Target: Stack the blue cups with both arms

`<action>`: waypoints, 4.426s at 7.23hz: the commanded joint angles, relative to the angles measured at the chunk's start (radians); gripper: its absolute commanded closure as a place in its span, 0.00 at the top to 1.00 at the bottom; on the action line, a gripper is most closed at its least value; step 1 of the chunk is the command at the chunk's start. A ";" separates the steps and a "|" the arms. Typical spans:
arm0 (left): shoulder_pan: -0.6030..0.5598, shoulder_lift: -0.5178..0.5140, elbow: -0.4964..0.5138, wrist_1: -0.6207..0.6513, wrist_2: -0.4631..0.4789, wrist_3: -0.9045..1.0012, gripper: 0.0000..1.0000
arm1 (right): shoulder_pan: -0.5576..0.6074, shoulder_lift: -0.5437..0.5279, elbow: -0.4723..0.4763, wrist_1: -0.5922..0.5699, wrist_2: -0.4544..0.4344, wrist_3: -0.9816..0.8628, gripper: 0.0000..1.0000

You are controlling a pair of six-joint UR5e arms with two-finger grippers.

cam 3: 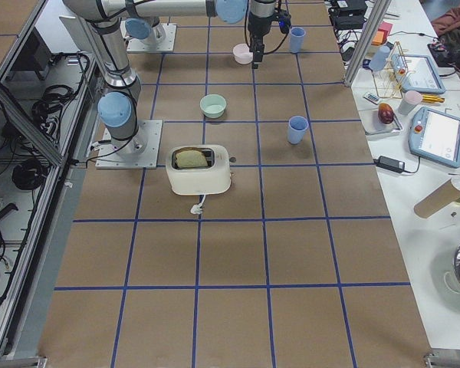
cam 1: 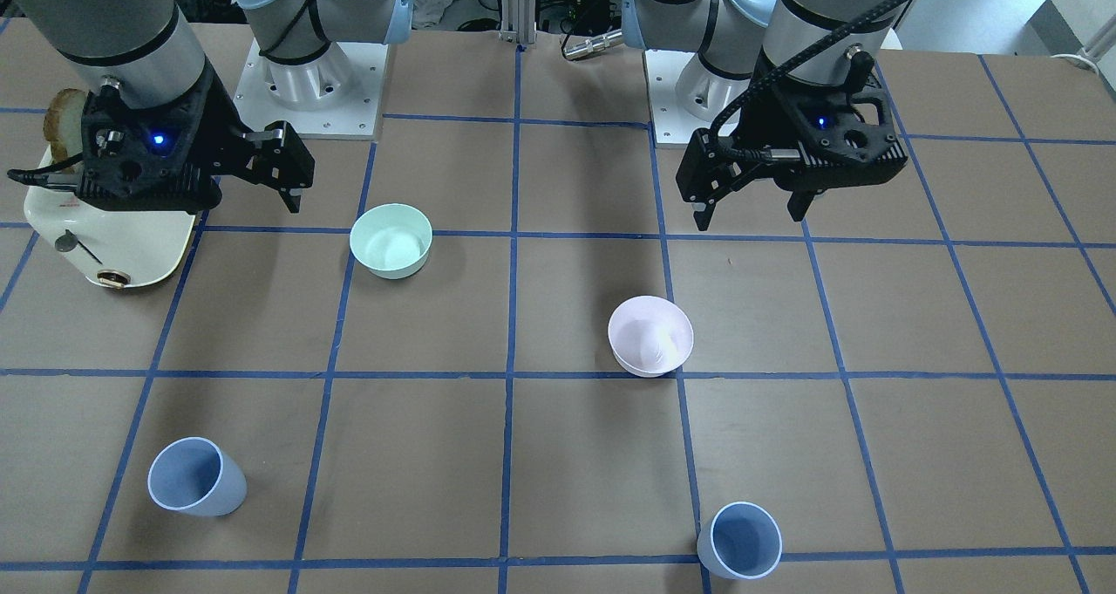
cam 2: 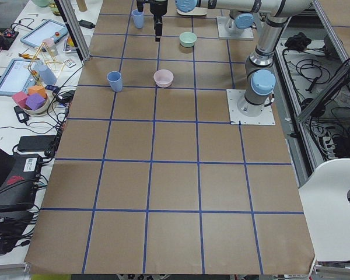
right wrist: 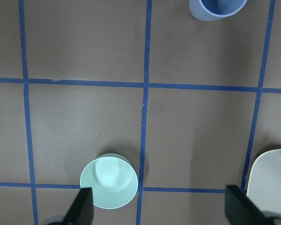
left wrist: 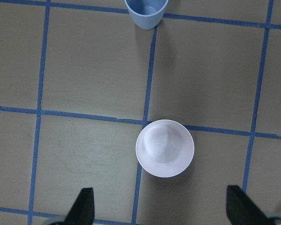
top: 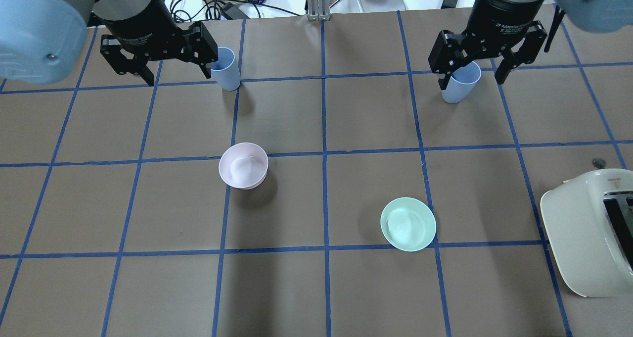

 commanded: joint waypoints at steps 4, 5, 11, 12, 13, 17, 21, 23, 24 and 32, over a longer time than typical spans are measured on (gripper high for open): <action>0.002 0.002 0.000 0.000 -0.001 -0.001 1.00 | 0.000 -0.021 0.022 0.004 -0.001 0.004 1.00; 0.002 0.002 0.000 0.000 -0.001 -0.001 1.00 | 0.000 -0.021 0.022 0.005 -0.001 0.004 1.00; 0.002 0.005 -0.002 -0.002 -0.001 -0.001 1.00 | -0.002 -0.012 0.015 -0.007 -0.002 0.003 1.00; 0.002 0.007 -0.003 0.000 -0.001 -0.001 1.00 | -0.006 -0.004 0.015 -0.007 -0.004 0.006 1.00; 0.002 0.007 -0.005 0.000 -0.001 -0.001 1.00 | -0.009 0.004 0.013 -0.007 -0.003 0.003 1.00; 0.002 0.001 0.000 0.000 0.001 -0.001 1.00 | -0.054 0.121 -0.107 -0.050 -0.001 -0.049 1.00; 0.011 -0.300 0.208 0.058 -0.017 0.037 1.00 | -0.130 0.463 -0.318 -0.270 -0.001 -0.351 1.00; 0.011 -0.536 0.381 0.151 -0.017 0.082 1.00 | -0.161 0.548 -0.327 -0.297 0.002 -0.400 1.00; 0.011 -0.617 0.426 0.194 -0.014 0.129 1.00 | -0.182 0.577 -0.321 -0.305 0.001 -0.428 1.00; 0.011 -0.723 0.426 0.213 0.001 0.186 0.00 | -0.193 0.634 -0.298 -0.247 -0.006 -0.414 0.31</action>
